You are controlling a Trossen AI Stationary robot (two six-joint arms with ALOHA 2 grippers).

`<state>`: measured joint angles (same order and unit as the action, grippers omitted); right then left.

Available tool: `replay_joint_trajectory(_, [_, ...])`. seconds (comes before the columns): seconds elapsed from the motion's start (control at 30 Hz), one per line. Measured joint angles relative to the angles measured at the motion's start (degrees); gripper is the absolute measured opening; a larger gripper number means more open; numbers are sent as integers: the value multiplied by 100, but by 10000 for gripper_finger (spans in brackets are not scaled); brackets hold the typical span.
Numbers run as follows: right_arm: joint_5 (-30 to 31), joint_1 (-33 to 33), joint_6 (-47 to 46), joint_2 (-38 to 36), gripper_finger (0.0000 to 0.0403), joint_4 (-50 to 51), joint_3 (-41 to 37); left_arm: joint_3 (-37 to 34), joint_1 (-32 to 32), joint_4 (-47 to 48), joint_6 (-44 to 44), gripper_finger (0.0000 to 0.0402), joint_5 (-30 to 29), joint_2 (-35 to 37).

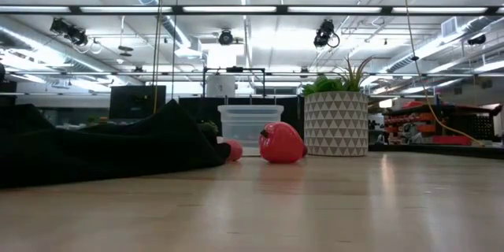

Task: Pick and placing Produce into tupperware
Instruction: Put the watermelon into the transparent bin

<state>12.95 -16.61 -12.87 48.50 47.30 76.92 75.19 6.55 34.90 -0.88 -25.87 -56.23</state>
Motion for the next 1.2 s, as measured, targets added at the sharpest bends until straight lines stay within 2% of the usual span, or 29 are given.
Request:
replay_joint_trajectory(0.13, [2, -99, 330, 189, 12, 519, 331, 444, 216, 1204, 205, 20, 58, -682])
replay_joint_trajectory(0.3, [4, -272, 392, 196, 11, 925, 325, 482, 393, 2570, -121, 33, 865, -1384])
replay_joint_trajectory(0.5, [4, -366, 227, 296, 11, 1409, 307, 491, 404, 2815, -991, 68, 900, -2052])
replay_joint_trajectory(0.67, [7, -364, 241, 404, 15, 1554, 306, 493, 567, 2834, -1271, 84, 1149, -2664])
replay_joint_trajectory(0.77, [31, -364, 254, 478, 15, 1594, 302, 491, 706, 2834, -826, 83, 1126, -3011])
replay_joint_trajectory(1.0, [48, -364, 298, 623, 16, 1639, 302, 491, 868, 3037, 502, 51, 1132, -3514])
replay_joint_trajectory(1.2, [49, -364, 398, 704, 16, 1639, 302, 491, 865, 3306, 925, 32, 1305, -3739])
